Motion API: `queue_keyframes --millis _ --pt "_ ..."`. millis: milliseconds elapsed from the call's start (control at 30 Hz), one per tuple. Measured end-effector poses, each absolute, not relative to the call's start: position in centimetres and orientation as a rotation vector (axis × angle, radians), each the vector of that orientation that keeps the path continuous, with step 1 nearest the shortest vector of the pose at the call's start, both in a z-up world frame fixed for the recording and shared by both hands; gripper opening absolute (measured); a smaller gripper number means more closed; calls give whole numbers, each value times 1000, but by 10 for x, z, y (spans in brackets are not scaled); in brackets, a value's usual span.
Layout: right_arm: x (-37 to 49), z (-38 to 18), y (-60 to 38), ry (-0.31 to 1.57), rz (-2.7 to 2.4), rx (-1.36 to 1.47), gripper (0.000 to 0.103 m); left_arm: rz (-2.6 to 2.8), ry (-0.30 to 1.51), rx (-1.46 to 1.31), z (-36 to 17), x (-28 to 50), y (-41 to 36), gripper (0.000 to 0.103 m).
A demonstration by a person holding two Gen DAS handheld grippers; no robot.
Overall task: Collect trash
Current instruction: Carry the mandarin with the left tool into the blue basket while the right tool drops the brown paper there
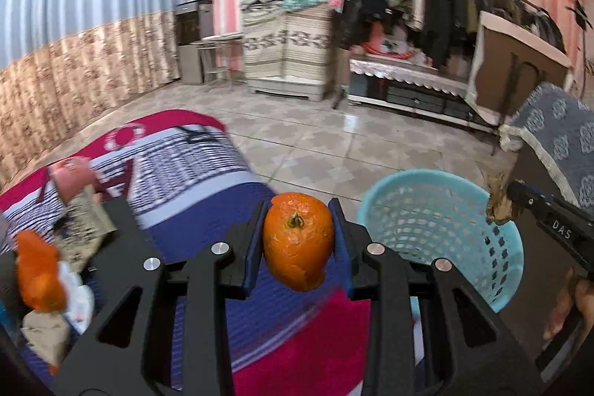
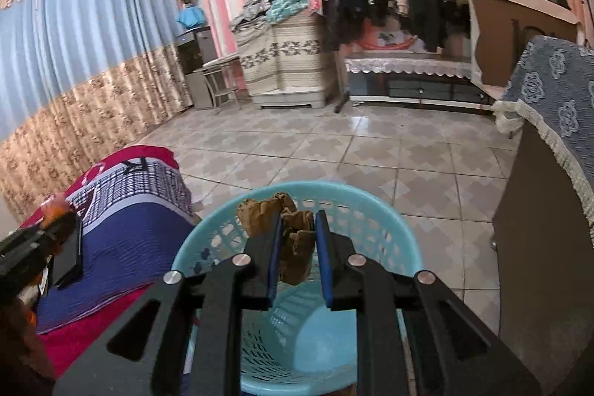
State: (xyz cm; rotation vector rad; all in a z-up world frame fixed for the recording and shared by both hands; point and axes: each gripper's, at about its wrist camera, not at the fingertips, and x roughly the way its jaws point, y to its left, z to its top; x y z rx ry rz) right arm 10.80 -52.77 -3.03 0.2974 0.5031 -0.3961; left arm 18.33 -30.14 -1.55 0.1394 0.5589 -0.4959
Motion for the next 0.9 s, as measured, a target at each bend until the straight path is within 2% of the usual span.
queue_keyframes --millis 500,567,600,633,900 --pt "104 -44 -554 507 -498 384 18 -643 609 232 -50 209 -404 35" --pt "104 -45 -554 508 -501 383 18 -636 599 261 -51 207 -407 54" --pt "104 -45 -554 508 -501 383 18 -622 585 261 -50 207 -404 70" --pt "104 -45 -553 510 -502 381 18 -612 573 254 -50 209 -402 76" --pt "115 -49 -542 537 -495 342 18 -475 549 179 -30 229 -361 87"
